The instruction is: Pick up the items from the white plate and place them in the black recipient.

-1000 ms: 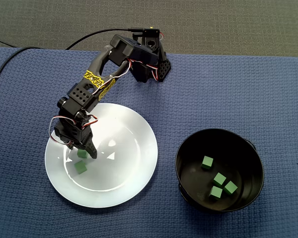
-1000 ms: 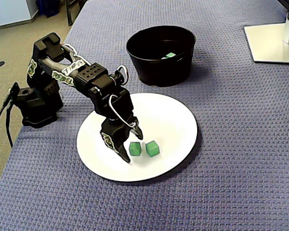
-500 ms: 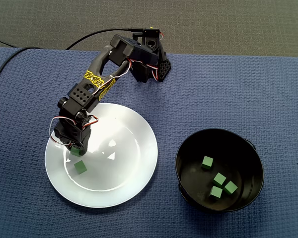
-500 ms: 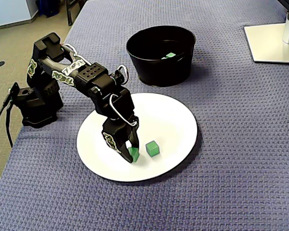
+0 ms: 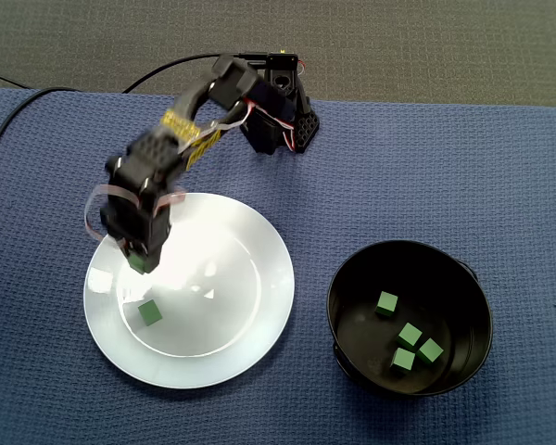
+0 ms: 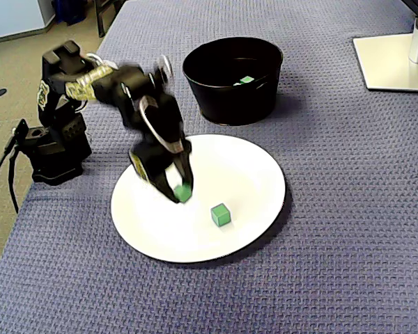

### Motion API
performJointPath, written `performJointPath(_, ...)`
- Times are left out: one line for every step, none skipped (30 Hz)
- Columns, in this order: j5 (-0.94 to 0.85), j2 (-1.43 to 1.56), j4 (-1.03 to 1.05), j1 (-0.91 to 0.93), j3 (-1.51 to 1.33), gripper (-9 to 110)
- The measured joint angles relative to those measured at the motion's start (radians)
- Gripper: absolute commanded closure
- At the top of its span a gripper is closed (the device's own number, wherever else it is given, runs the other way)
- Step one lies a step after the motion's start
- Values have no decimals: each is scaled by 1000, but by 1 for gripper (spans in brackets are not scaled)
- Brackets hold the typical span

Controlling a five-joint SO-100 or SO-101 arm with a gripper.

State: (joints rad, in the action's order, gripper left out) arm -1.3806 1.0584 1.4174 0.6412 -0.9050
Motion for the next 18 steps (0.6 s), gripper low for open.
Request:
performJointPath(55, 37, 38, -18, 38, 101)
performJointPath(112, 75, 61, -43, 72, 101)
performJointPath(170, 115, 74, -72, 100, 101)
performJointPath(235, 155, 81, -103, 123, 101)
performJointPath(302, 196, 84, -138, 141, 101)
performJointPath(371, 238, 83, -176, 150, 101)
performJointPath(445, 281, 69, -221, 150, 101)
performJointPath(525, 328, 46, -270, 137, 101)
performJointPath(601, 377, 21, -324, 110, 101)
performJointPath(676, 425, -6, -379, 72, 101)
performJointPath(742, 474, -35, -437, 26, 101)
performJointPath(807, 522, -66, -494, -25, 101)
performJointPath(865, 566, -100, -552, -78, 102)
performJointPath(916, 604, -135, -607, -133, 102)
performJointPath(962, 637, -170, -663, -184, 102)
performJointPath(1000, 663, -207, -716, -233, 102)
performJointPath(1029, 687, -245, -767, -284, 102)
performJointPath(1054, 704, -287, -815, -331, 102)
